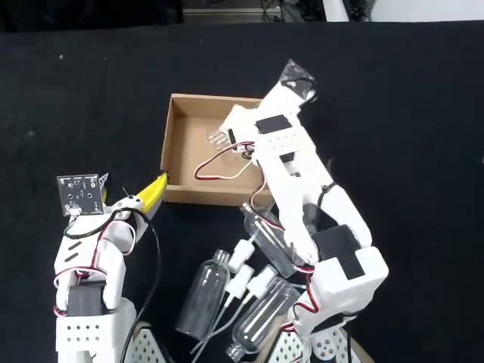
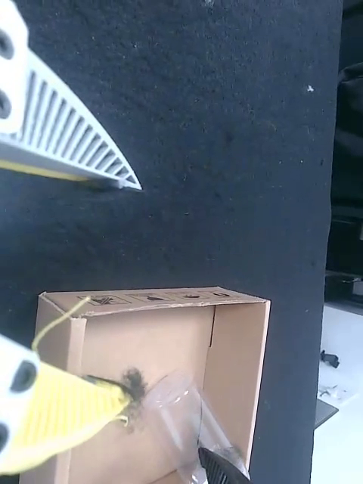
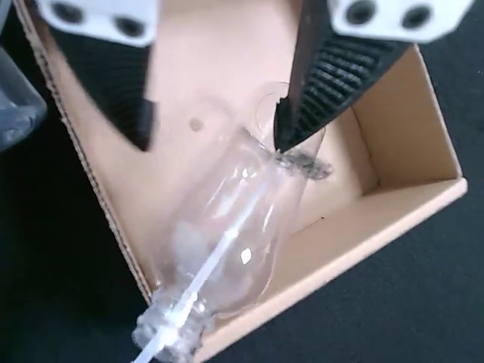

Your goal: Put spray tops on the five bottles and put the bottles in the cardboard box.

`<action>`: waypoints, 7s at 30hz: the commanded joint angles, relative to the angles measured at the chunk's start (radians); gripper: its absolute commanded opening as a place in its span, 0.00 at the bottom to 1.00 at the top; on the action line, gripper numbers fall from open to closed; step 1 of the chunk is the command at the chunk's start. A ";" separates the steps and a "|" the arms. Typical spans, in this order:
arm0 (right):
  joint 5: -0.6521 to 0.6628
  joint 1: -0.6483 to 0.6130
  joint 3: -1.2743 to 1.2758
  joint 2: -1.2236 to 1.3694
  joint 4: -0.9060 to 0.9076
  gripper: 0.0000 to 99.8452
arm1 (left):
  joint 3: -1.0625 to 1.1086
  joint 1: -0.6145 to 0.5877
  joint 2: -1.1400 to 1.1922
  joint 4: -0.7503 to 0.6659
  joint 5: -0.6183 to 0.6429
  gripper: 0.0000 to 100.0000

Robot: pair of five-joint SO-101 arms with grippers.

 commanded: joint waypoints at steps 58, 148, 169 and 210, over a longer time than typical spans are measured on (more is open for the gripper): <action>0.535 0.338 -0.018 -0.180 0.302 0.01 | 0.002 -0.013 -0.017 -0.003 -0.011 0.36; 0.764 0.428 0.438 -0.437 0.075 0.23 | -1.265 0.142 1.795 0.068 -0.100 0.24; 0.764 0.428 0.440 -0.437 0.078 0.23 | -1.182 0.091 1.712 0.123 0.097 0.14; 0.767 0.167 0.012 0.076 -0.279 0.07 | -0.949 0.177 1.456 0.178 -0.002 0.14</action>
